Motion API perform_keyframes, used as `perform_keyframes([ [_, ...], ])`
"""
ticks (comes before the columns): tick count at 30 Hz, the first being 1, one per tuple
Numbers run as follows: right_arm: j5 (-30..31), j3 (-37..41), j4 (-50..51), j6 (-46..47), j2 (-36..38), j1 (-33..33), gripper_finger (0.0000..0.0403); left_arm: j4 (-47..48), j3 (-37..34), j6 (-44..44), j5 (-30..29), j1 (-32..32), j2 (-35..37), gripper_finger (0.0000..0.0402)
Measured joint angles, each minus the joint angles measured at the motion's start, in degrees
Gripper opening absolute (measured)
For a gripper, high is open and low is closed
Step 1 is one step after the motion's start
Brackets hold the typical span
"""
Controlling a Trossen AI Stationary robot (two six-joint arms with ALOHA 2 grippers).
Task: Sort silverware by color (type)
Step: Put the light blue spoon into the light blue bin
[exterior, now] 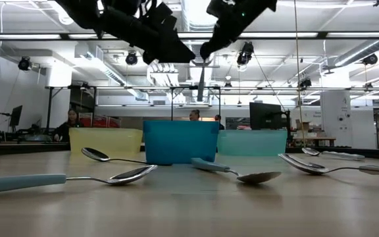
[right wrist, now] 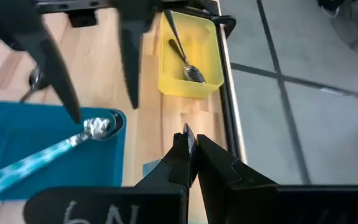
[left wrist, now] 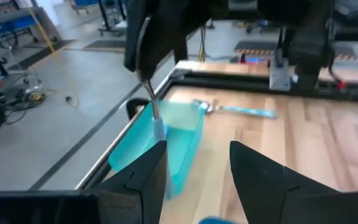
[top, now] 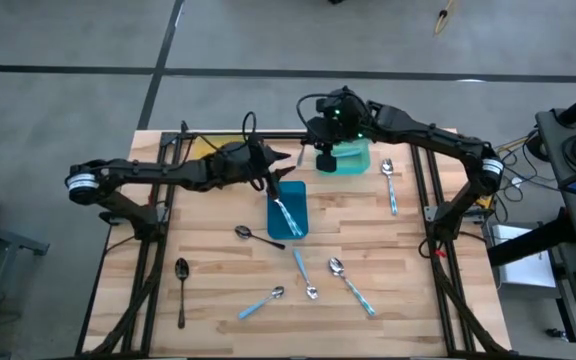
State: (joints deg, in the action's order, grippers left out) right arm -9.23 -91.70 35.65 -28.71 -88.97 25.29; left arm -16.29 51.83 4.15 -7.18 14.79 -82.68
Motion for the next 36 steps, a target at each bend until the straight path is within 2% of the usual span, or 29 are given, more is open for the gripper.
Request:
perform_keyframes([
  [5,0.41,-3.56,4.29,-2.39,-0.02,-1.29,0.0009,-5.57,0.02,-0.37,1.07,1.80,-2.86,0.0155],
  [9,0.43,-5.16,5.74,-2.43,-0.03,-2.23,0.0009,-10.85,0.02,-0.71,5.56,2.60,-6.35,0.0155],
  [18,2.14,-6.58,7.63,-2.84,-0.07,-3.04,0.0009,-19.21,0.02,-1.70,5.76,2.99,-13.33,0.0152],
  [22,2.25,-6.58,7.88,-2.84,-0.07,-3.05,0.0009,-21.62,0.02,-1.69,4.98,2.92,-14.16,0.0118],
  [27,2.34,-6.58,7.76,-2.57,-0.07,-3.05,0.0009,-22.13,0.02,-1.59,4.66,3.00,-14.14,0.0022],
  [31,2.36,-6.58,7.08,-0.62,-0.06,-3.05,0.0014,-23.00,0.00,-1.16,1.88,2.86,-14.03,0.0017],
  [36,2.62,-6.58,5.30,2.50,-0.04,-3.03,0.0052,-24.98,0.00,-1.20,0.10,2.88,-13.93,0.0014],
])
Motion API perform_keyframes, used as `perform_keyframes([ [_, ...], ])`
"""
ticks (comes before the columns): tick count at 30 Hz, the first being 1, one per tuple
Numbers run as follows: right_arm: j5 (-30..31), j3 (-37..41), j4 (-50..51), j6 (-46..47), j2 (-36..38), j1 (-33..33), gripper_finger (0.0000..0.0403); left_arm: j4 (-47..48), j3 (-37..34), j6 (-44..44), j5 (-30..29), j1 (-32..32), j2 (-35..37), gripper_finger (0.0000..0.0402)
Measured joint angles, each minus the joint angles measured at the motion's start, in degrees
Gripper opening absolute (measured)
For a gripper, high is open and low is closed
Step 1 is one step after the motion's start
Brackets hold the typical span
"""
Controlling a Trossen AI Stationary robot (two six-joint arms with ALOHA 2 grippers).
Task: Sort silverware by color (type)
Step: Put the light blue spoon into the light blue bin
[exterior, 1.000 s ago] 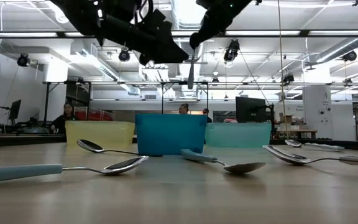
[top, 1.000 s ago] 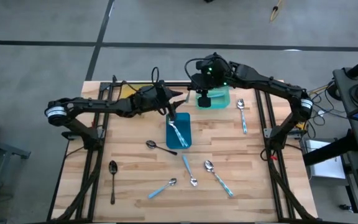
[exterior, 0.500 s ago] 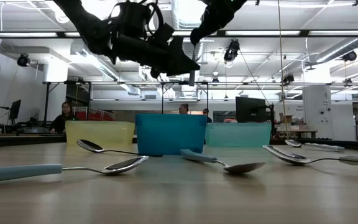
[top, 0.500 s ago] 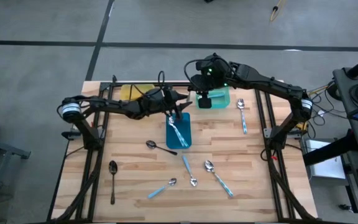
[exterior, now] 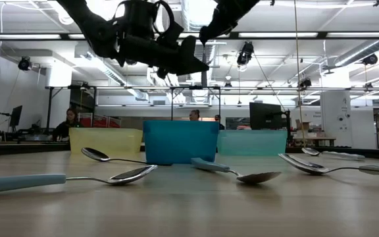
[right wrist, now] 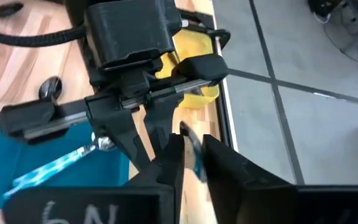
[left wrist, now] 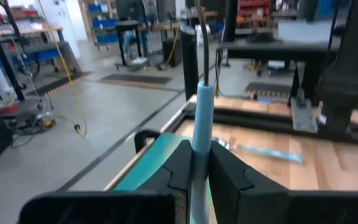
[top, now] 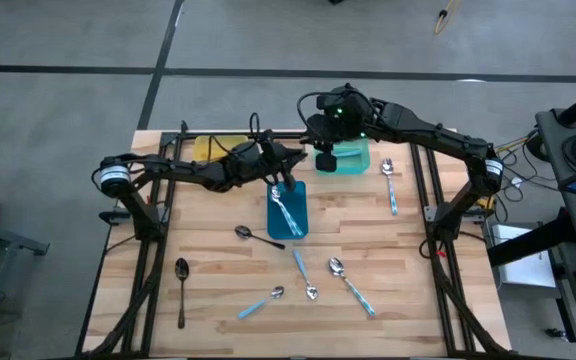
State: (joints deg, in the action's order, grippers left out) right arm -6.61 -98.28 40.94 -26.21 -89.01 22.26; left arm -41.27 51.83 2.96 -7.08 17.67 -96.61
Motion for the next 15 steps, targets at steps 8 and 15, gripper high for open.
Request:
perform_keyframes([
  [8,4.85,0.09,-6.55,2.68,0.80,0.02,0.0125,-4.00,0.00,-0.15,-7.92,0.07,0.19,0.0012],
  [15,8.06,0.11,-9.31,7.50,3.96,0.69,0.0155,-6.80,0.00,1.18,-16.33,0.07,0.99,0.0012],
])
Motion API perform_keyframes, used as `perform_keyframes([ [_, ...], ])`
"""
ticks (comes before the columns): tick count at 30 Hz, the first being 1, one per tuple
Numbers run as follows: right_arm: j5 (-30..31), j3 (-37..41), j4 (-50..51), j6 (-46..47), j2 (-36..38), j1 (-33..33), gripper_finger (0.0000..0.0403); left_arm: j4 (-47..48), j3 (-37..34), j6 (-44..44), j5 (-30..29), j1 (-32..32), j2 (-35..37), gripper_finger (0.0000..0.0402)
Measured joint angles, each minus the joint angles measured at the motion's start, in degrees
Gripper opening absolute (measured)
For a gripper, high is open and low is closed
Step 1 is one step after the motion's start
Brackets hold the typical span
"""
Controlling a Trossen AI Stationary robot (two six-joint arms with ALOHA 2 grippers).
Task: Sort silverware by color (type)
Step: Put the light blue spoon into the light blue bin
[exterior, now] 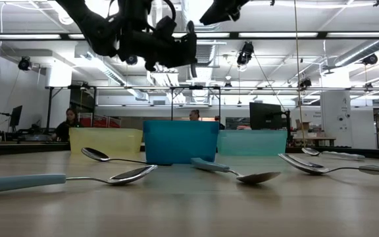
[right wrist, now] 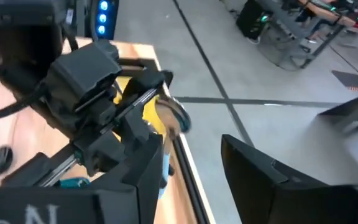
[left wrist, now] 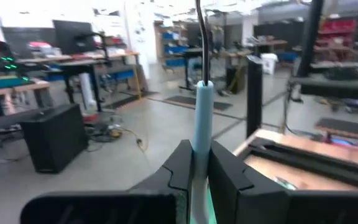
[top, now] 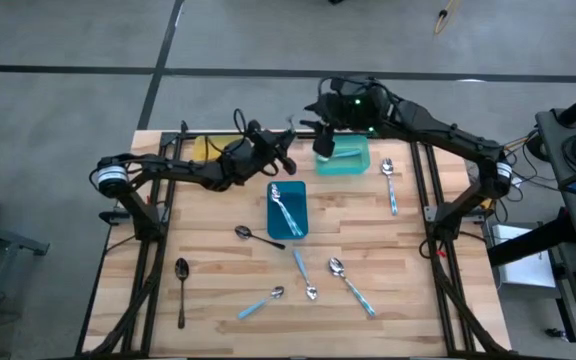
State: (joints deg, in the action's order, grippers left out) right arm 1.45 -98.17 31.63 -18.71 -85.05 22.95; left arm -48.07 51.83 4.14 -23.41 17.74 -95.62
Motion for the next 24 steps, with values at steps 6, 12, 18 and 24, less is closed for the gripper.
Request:
perform_keyframes([
  [6,-0.37,4.77,-3.31,2.57,1.79,0.21,0.0159,-5.18,0.00,0.12,-0.30,0.00,0.11,0.0012],
  [12,-0.38,15.19,-18.87,3.20,2.17,-0.06,0.0148,-6.28,0.00,0.96,-0.27,-0.02,0.13,0.0012],
  [18,-0.37,24.56,-36.56,4.61,2.18,-0.08,0.0133,-6.39,0.00,0.97,-0.27,-0.04,0.13,0.0012],
  [24,0.11,28.20,-44.75,5.67,1.17,-0.06,0.0120,-7.25,0.00,1.06,-0.08,-0.04,0.13,0.0012],
])
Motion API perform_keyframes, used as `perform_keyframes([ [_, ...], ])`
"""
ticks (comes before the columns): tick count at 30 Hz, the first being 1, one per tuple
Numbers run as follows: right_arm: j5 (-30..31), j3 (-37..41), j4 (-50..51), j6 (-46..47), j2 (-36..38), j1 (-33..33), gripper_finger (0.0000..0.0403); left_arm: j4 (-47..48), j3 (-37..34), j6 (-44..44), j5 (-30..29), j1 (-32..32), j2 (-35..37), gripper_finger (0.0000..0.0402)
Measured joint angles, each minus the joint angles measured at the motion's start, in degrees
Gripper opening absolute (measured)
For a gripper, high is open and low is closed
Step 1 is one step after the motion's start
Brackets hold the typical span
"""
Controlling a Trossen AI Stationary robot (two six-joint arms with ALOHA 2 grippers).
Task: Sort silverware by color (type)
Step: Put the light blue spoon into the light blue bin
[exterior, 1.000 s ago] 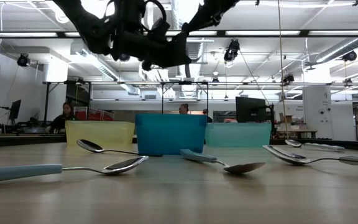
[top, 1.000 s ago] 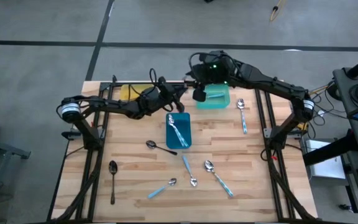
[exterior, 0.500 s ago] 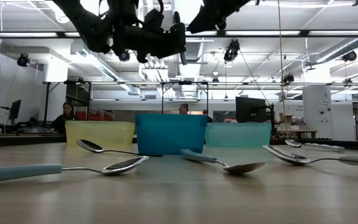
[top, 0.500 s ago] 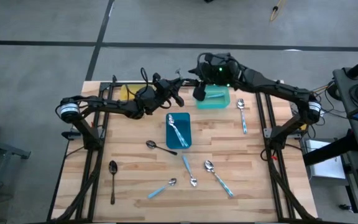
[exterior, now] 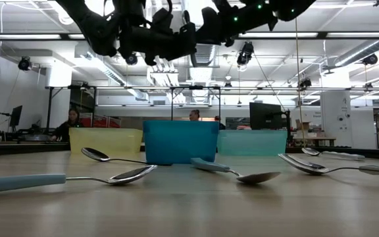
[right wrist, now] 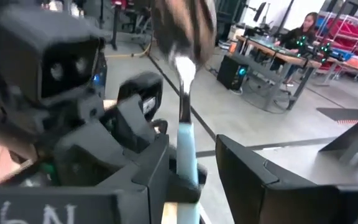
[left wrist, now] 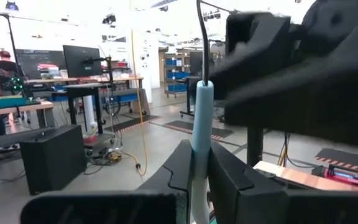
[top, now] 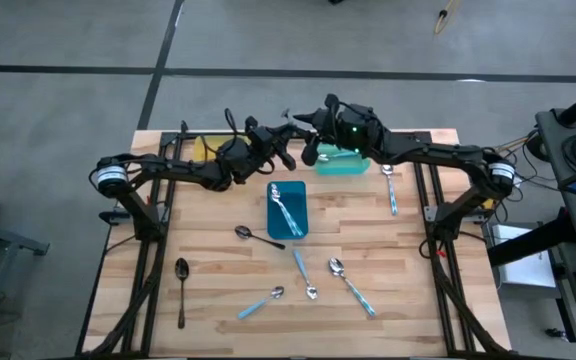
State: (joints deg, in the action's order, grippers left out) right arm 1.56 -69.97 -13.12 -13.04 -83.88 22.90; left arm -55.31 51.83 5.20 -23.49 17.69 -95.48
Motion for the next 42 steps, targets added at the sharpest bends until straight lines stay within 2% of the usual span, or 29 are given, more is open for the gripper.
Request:
perform_keyframes([
  [10,0.05,0.00,-3.78,-0.53,-2.49,0.00,0.0091,-0.68,0.00,-0.02,0.39,-0.23,0.00,0.0012],
  [17,0.08,0.00,-3.94,-1.31,-2.51,-0.02,0.0028,-0.73,0.00,-0.14,0.07,-0.26,0.00,0.0015],
  [23,0.11,0.00,-3.88,-1.03,-2.51,-0.02,0.0027,-0.70,0.00,-0.18,0.05,-0.26,0.00,0.0022],
  [27,0.07,0.00,-3.73,-0.83,-2.51,0.00,0.0027,-0.61,0.00,-0.78,0.03,-0.26,0.00,0.0051],
  [33,0.12,0.00,-3.49,-0.83,-2.49,0.02,0.0027,0.35,0.00,-1.19,0.05,-0.26,0.00,0.0118],
  [37,0.12,-0.01,-2.23,-0.84,-1.68,0.54,0.0027,3.70,0.00,0.25,0.04,-0.26,0.84,0.0151],
  [42,0.11,-5.04,9.38,-0.83,-1.11,2.36,0.0027,9.10,-0.18,0.67,2.53,-0.21,3.23,0.0172],
])
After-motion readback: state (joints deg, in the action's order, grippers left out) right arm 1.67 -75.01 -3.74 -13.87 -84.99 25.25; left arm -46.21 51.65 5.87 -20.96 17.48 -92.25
